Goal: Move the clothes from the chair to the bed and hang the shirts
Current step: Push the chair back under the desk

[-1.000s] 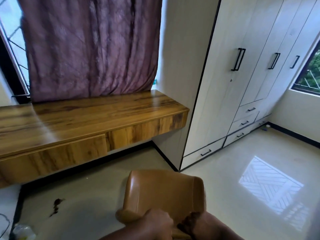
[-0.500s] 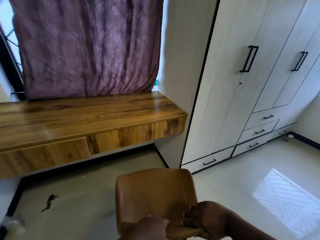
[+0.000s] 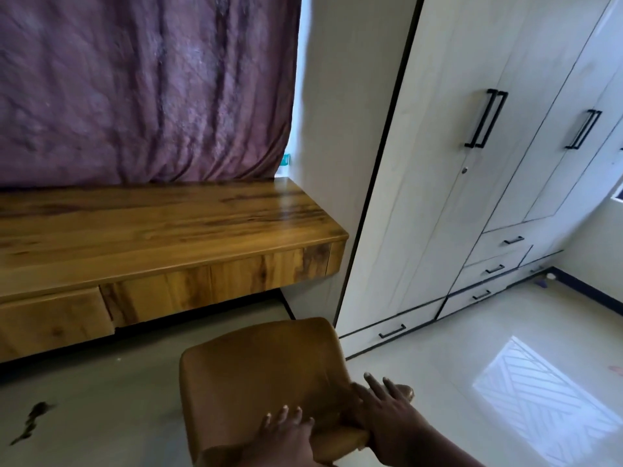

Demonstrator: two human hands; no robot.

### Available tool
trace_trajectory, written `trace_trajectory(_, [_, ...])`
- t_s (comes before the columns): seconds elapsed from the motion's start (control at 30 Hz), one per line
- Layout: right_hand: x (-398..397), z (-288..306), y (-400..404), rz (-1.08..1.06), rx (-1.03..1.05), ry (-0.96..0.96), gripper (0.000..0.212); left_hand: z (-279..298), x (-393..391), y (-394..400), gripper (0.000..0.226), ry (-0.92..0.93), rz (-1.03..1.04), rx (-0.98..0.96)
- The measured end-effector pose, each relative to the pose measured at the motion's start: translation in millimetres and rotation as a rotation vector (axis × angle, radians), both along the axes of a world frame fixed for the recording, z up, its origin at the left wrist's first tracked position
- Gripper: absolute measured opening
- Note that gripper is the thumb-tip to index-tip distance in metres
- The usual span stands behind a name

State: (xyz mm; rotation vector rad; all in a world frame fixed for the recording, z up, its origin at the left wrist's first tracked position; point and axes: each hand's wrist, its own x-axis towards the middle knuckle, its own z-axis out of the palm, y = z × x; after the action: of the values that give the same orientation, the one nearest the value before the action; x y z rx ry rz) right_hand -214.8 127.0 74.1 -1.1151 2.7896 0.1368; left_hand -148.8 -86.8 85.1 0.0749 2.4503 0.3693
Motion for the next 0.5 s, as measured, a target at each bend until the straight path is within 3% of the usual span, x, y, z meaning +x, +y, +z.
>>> trace_trajectory(0.07, [-3,-14,6,-0.038,-0.049,0.064,0.049,-13,-5,5,0.056,-0.008,0.002,-0.055])
trace_trajectory(0.13, [-17,-23,9,-0.048,-0.051,0.065,0.066,-17,-9,3,0.052,0.017,0.064,-0.072])
trace_trajectory(0.23, [-30,-32,9,0.012,-0.060,0.293,0.070,-36,-3,-10,0.056,0.278,0.093,-0.105])
trace_trajectory(0.27, [-34,-27,8,-0.006,-0.057,0.353,0.070,-45,-2,-12,0.061,0.288,0.053,-0.147])
trace_trajectory(0.33, [-54,-25,-2,0.054,-0.061,0.457,0.071,-57,-5,-12,0.060,0.516,0.070,-0.228])
trace_trajectory(0.37, [-59,-29,-4,0.045,-0.046,0.499,0.071,-45,-2,-9,0.060,0.434,0.050,-0.243])
trace_trajectory(0.4, [-73,-23,-13,0.100,-0.040,0.509,0.069,-34,-6,-8,0.061,0.303,0.072,-0.142])
trace_trajectory(0.43, [-79,-22,-15,0.140,-0.064,0.490,0.065,-32,-14,-13,0.064,0.374,0.141,-0.092])
trace_trajectory(0.5, [-83,-6,-19,0.187,-0.131,0.364,0.061,-21,-25,-9,0.076,0.213,0.169,-0.041])
